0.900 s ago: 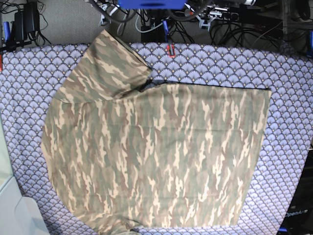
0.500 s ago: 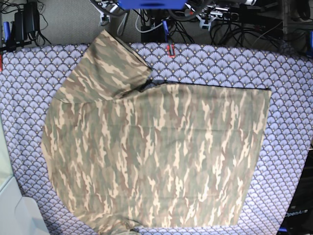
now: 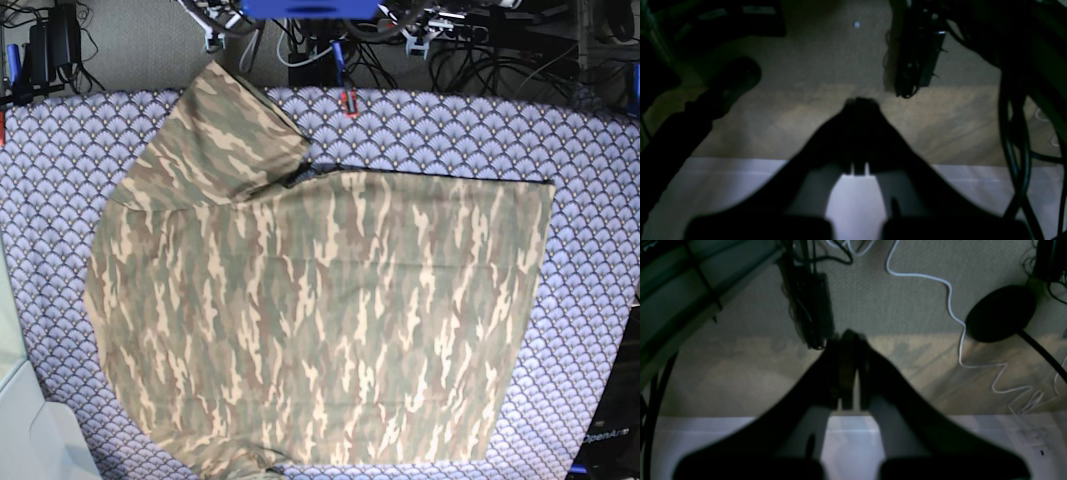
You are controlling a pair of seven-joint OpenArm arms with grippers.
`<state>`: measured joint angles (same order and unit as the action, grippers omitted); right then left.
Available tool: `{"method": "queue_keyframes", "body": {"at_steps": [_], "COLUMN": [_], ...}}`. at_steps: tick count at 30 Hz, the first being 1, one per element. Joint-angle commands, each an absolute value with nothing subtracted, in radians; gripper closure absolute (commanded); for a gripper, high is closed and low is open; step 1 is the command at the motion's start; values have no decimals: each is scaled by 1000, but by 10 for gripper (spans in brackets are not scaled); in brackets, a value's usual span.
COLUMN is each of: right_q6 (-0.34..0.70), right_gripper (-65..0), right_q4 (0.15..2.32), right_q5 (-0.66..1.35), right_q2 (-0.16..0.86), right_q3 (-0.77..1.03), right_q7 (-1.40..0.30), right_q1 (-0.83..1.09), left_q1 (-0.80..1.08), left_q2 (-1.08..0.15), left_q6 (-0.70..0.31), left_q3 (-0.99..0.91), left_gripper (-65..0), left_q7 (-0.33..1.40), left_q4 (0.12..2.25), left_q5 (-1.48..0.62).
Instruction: Fold the T-shirt properly
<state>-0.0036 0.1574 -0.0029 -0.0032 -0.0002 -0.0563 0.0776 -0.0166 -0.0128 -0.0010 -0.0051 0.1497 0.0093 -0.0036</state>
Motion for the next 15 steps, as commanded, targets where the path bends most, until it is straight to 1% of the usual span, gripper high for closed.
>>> {"method": "queue_keyframes", "body": {"at_steps": [1,7,15], "right_q6": [5,5,5], "right_gripper": [0,0,0], "right_q4": [160,262,278], "right_q5": [-1,-1,-1], "right_q2": [-7,-7,-5], "right_q3": [1,1,2], "right_q7": [-76,-171,-179], "right_q1": [77,94,101], "left_q1": [-13,-13,-12], "left_q2": [-12,-13,-13], "left_q6": [-1,-1,-1], "left_q3": [-7,-7,-7], "left_gripper": [-3,-3,-3], "left_q7": [151,150,150], "left_q4": [12,13,13], "left_q5": [-1,-1,-1]}}
